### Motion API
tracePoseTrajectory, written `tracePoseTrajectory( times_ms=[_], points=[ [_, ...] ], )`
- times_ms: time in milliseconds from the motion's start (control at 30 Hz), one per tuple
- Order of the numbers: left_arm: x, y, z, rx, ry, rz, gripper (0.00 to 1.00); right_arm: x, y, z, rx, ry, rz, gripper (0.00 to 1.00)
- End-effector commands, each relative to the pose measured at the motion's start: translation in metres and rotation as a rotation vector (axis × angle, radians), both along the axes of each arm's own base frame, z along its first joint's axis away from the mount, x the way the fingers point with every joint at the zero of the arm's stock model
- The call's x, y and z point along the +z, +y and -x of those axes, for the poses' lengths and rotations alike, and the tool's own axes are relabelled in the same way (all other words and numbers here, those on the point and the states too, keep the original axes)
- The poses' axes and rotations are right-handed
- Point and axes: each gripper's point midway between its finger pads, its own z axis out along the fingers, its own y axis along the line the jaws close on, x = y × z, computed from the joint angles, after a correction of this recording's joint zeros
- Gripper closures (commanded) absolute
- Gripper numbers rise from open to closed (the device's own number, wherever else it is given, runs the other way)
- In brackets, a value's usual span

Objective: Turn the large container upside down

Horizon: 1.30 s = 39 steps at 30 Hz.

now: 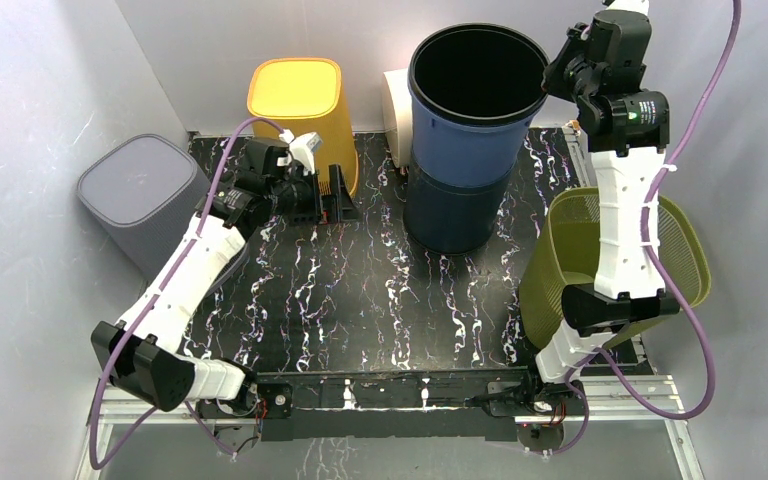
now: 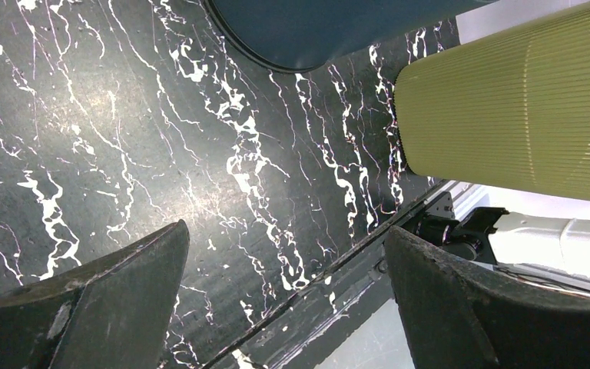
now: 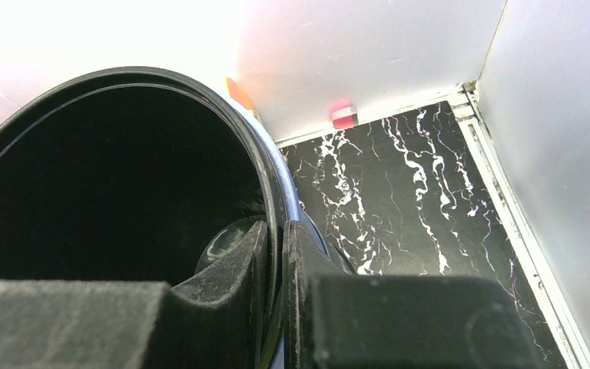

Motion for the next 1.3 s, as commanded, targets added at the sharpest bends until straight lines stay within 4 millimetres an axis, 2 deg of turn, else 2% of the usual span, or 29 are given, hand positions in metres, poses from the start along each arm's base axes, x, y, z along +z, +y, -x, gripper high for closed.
tracePoseTrajectory(
  times_ms=[0, 133, 233, 400, 433, 500, 633, 733, 1000, 1100, 1267],
  points=[
    [0.021, -0.005, -0.001, -0.019, -0.042, 0.031, 0.02, 0.084, -0.007, 0.025, -0.029, -0.268, -0.026, 1.00],
    [0.031, -0.004, -0.008, -0.008, -0.060, 0.013, 0.02, 0.111, -0.013, 0.034, -0.064, -0.361, -0.057, 1.00],
    [0.052, -0.005, -0.019, 0.007, -0.088, 0.004, 0.02, 0.127, -0.011, 0.040, -0.057, -0.422, -0.090, 1.00],
    [0.141, -0.007, -0.037, 0.052, -0.274, 0.084, 0.02, 0.159, -0.008, 0.068, -0.027, -0.534, -0.118, 1.00],
    [0.167, -0.008, -0.039, 0.058, -0.328, 0.121, 0.02, 0.165, -0.007, 0.074, -0.022, -0.553, -0.122, 1.00],
    [0.199, -0.014, -0.045, 0.063, -0.382, 0.189, 0.02, 0.174, -0.007, 0.085, -0.013, -0.583, -0.135, 1.00],
    [0.253, -0.034, -0.049, 0.032, -0.464, 0.380, 0.02, 0.176, -0.005, 0.094, 0.001, -0.596, -0.148, 1.00],
    [0.283, -0.048, -0.048, -0.009, -0.500, 0.530, 0.02, 0.171, -0.001, 0.093, 0.018, -0.578, -0.152, 1.00],
    [0.314, -0.084, -0.058, -0.099, -0.451, 0.790, 0.02, 0.158, 0.006, 0.087, 0.052, -0.538, -0.159, 1.00],
    [0.319, -0.102, -0.051, -0.165, -0.468, 0.780, 0.02, 0.154, 0.008, 0.086, 0.059, -0.530, -0.163, 1.00],
    [0.312, -0.123, -0.052, -0.198, -0.461, 0.731, 0.01, 0.154, 0.015, 0.087, 0.097, -0.528, -0.179, 1.00]
  ],
)
